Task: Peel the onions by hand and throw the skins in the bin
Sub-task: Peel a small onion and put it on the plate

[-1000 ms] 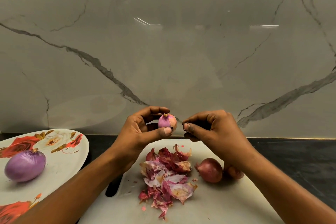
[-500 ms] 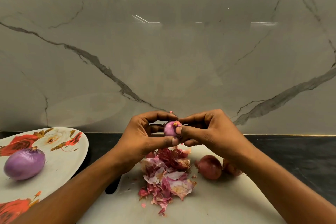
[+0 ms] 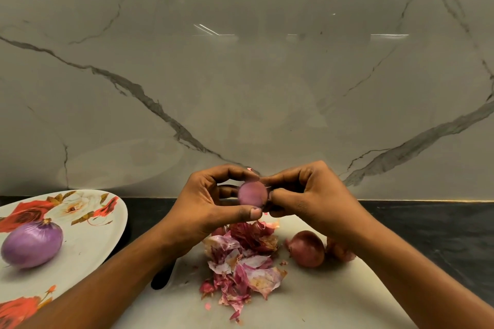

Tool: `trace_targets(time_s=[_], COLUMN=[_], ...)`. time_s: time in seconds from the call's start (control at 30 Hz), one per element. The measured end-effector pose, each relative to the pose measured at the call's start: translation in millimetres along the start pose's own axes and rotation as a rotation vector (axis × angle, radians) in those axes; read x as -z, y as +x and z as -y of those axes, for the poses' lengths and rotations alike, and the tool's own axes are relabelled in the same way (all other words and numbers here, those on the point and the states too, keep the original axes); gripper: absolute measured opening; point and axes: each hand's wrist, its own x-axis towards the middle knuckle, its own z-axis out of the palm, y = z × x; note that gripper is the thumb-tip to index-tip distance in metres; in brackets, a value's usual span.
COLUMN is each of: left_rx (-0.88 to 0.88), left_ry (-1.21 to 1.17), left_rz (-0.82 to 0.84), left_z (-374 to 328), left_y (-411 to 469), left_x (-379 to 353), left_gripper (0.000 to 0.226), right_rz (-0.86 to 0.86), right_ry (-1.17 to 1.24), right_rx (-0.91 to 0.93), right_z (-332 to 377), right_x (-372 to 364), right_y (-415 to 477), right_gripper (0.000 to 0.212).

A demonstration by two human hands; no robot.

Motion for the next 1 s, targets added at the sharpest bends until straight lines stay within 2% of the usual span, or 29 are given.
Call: trace_targets(time_s=[0.07,0.17,0.43,0.67,0.8,1.0], left_rx=[-0.002,-0.005,-0.021,-0.015,-0.034,-0.092], left_ry=[0.000,0.026,0.086,0.105,0.171,0.257], left_rz=[-0.008,-0.007,0.007,-0.008,-0.048,-0.071], left_z=[0.2,1.2,1.0,-0.8,1.1,3.1], left_y=[0.2,0.3,-1.3,-0.8,-0.1,0.0], left_x=[1.2,1.0,2.2,2.8,2.9,2.1], left_gripper=[0.054,0.054,0.056,0.055,0.054,0.054], right_rz=[0.039,0.040,0.117,0.009,-0.089,-0.124], right_ry=[0.045,-0.014,-0.077,-0.109,-0.270,-0.304], right_rx=[-0.005,0.030,0.042,0.083,0.184,0.241], right_z=[1.8,1.5,2.4,-1.0,-2.8,-2.0], right_x=[0.1,-1.1,2.2,-2.3,-2.4,-6.6], right_y=[-0.7,-2.2,-4.2,-2.4,-4.8,-7.5], right_gripper=[0.025,0.037,0.031,0.021,0.015,0.007])
